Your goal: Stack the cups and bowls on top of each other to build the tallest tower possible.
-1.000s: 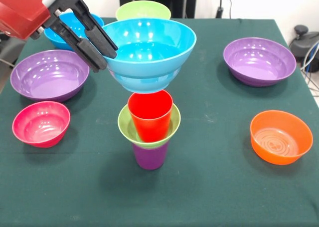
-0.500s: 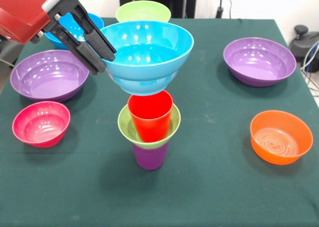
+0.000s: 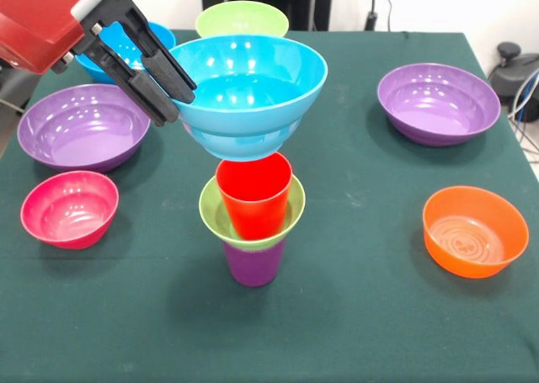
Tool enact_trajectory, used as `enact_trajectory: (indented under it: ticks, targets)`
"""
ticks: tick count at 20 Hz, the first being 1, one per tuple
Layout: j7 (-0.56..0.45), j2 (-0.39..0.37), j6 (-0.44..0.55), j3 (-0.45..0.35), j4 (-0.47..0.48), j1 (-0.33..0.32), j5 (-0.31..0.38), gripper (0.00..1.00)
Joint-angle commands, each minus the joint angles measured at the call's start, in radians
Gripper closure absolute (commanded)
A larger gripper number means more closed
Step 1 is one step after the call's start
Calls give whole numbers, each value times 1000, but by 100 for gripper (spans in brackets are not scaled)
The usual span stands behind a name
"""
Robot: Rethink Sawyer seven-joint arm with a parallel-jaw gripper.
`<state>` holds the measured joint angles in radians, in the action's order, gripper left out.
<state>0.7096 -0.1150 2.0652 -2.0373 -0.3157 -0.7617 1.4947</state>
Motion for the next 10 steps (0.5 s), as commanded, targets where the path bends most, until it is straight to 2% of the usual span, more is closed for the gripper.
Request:
enact_trajectory:
  ticks: [1, 10]
  targets:
    - [179, 14, -52, 146, 98, 26, 63, 100]
    - [177, 14, -46, 147, 95, 22, 56, 100]
